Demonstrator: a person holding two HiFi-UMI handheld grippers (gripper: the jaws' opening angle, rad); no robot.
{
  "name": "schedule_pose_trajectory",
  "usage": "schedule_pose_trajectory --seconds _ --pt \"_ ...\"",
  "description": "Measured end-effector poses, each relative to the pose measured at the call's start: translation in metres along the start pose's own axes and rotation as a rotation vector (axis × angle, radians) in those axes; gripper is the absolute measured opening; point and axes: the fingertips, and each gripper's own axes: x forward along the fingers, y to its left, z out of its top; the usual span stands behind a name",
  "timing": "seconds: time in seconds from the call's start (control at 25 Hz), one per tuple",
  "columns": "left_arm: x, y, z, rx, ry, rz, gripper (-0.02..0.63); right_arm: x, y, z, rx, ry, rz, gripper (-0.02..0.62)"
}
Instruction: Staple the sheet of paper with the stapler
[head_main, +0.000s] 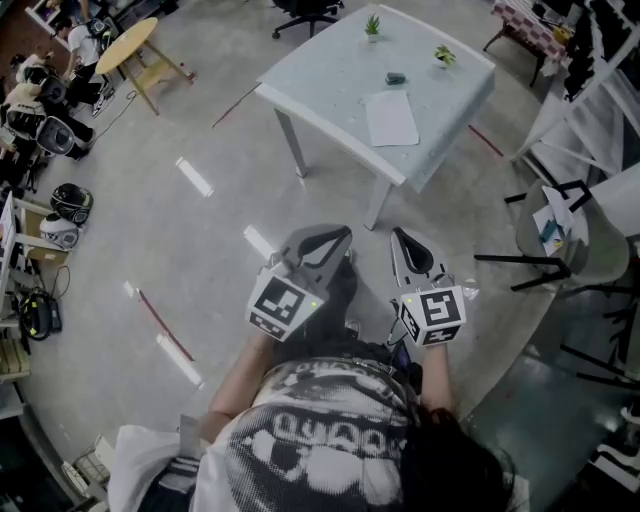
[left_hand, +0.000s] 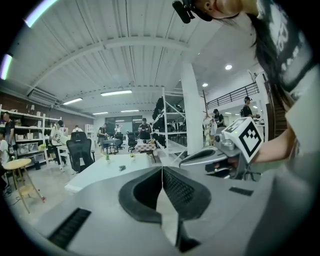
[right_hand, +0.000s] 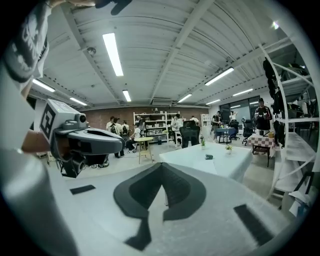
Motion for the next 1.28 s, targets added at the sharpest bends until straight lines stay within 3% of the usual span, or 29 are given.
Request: schedule_pose_trajectory --seconds 0.88,1.28 --pt "0.177 0.187 0.002 -0.084 0.013 -0.116 0.005 0.191 -0.146 0.029 0.091 0.137 -0.101 -0.002" --pt "0.216 0.224 0.001 -0.074 0.016 -0.165 0.005 0.224 -0.185 0.027 0.128 0.162 -0.17 -0.002"
